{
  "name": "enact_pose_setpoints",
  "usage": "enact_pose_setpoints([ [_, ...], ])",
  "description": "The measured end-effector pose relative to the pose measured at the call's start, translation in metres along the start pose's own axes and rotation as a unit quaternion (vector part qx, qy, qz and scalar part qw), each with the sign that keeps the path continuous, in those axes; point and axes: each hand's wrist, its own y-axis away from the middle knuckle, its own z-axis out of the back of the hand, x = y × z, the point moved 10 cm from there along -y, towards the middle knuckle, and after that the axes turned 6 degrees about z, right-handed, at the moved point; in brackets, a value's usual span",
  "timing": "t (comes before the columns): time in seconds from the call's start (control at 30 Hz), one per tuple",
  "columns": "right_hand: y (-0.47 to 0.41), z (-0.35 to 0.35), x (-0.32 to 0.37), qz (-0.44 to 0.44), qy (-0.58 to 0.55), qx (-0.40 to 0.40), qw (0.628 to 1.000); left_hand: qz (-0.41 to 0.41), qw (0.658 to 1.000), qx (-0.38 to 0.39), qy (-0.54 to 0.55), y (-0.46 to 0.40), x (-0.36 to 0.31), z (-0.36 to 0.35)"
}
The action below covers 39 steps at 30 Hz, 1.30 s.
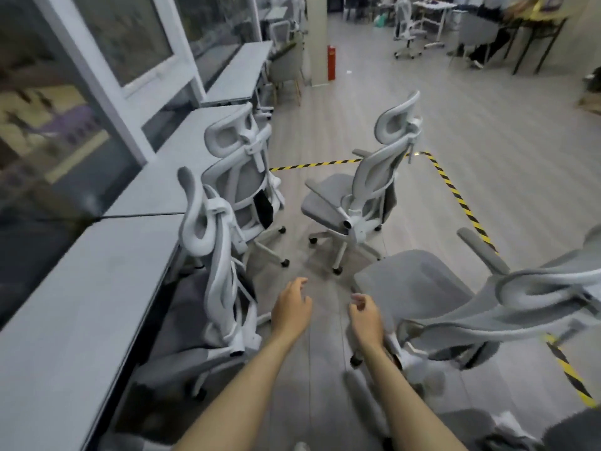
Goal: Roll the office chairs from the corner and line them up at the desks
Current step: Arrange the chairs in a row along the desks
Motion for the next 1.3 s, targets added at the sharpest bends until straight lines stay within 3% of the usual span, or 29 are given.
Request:
enact_pose_setpoints([
  [0.23, -0.036, -0.158, 0.086, 0.098, 0.033, 0.162, 0.981, 0.099, 0.970, -0.213, 0.064, -0.030, 0.100, 0.123],
  [0.47, -0.063, -0.266, 0.174, 0.197, 0.052, 0.260, 0.944, 0.220, 0.927, -0.295, 0.076, -0.066, 0.181, 0.176],
  [0.67, -0.113, -0.312, 0.247, 0.235, 0.009, 0.301, 0.924, 0.178, 0.895, -0.367, 0.181, -0.110, 0.165, 0.217],
  [0.8, -0.163, -0.353, 0.288, 0.267, -0.003, 0.365, 0.892, 0.123, 0.907, -0.367, 0.163, -0.157, 0.138, 0.245],
  [0.97, -0.181, -0.409, 0.304, 0.278, 0.037, 0.479, 0.832, 0.185, 0.894, -0.403, 0.065, -0.181, 0.131, 0.260],
  [1.1, -0.184, -0.423, 0.286, 0.256, 0.004, 0.501, 0.827, 0.214, 0.890, -0.401, 0.016, -0.177, 0.137, 0.260],
  [1.3, -0.165, -0.423, 0.273, 0.253, 0.024, 0.507, 0.823, 0.257, 0.880, -0.394, 0.061, -0.148, 0.156, 0.266],
])
